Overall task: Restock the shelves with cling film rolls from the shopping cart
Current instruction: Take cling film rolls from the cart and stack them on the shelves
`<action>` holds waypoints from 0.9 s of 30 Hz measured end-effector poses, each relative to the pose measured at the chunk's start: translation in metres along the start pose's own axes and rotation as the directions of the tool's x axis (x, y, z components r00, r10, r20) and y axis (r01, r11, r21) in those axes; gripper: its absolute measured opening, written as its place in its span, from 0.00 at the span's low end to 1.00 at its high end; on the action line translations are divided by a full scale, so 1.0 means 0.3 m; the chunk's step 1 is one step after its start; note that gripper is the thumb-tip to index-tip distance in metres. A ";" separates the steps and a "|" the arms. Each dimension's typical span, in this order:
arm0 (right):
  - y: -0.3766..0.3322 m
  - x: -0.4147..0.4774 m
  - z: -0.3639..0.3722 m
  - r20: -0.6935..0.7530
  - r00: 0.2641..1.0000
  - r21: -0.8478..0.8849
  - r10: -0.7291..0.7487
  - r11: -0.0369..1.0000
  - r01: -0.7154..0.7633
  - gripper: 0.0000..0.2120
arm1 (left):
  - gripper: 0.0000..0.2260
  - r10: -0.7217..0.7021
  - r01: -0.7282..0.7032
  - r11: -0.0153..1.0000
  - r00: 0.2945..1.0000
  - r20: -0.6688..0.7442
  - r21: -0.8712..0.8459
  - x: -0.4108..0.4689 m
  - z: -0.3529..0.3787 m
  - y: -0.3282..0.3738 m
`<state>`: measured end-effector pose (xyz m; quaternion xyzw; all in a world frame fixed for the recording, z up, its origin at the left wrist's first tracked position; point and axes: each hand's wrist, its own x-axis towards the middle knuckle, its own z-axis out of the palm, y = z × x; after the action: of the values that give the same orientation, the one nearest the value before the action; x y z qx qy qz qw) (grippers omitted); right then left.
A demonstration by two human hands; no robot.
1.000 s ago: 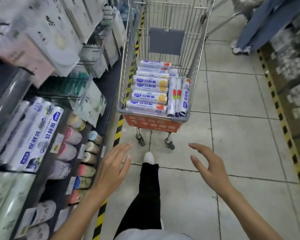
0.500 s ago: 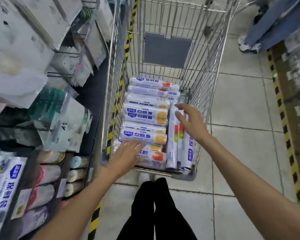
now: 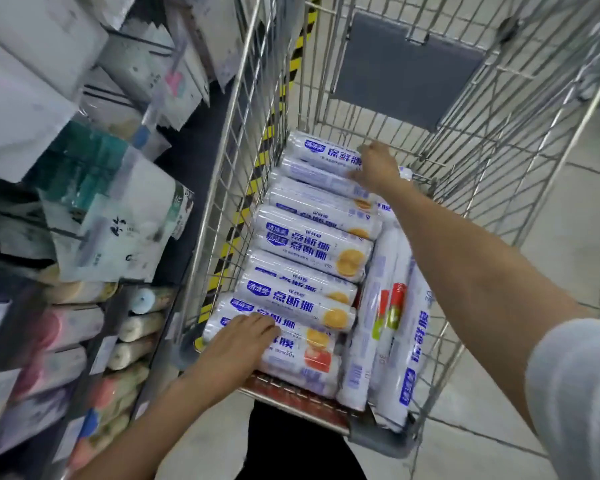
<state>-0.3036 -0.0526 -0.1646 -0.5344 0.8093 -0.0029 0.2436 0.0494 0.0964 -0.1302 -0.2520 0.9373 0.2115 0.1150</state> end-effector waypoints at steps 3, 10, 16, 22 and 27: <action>-0.001 -0.042 -0.033 0.046 0.998 -0.052 -0.044 0.998 0.046 0.17 | 0.27 -0.108 0.114 0.980 0.993 0.047 -0.163 -0.015 -0.064 0.004; -0.085 -0.417 -0.237 0.058 0.989 0.461 -0.137 0.882 0.095 0.19 | 0.26 -0.519 0.438 0.551 0.846 0.119 -0.710 -0.038 -0.283 0.082; -0.268 -0.814 -0.335 0.217 0.926 0.878 -0.309 0.476 -0.047 0.23 | 0.19 -0.710 0.253 0.276 0.704 -0.020 -0.927 -0.205 -0.449 0.199; -0.560 -1.131 -0.254 0.287 0.798 0.926 -0.530 0.367 -0.089 0.14 | 0.10 -0.894 -0.043 -0.057 0.447 0.032 -0.997 -0.584 -0.477 0.310; -0.845 -1.424 -0.149 0.397 0.609 0.895 -0.687 0.435 -0.093 0.22 | 0.12 -0.983 -0.185 -0.017 0.183 -0.018 -0.983 -1.004 -0.400 0.467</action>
<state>0.0302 0.1976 0.1092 -0.4419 0.4029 -0.2382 0.7653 0.2184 0.2793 0.1202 -0.6750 0.2953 0.4847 -0.4715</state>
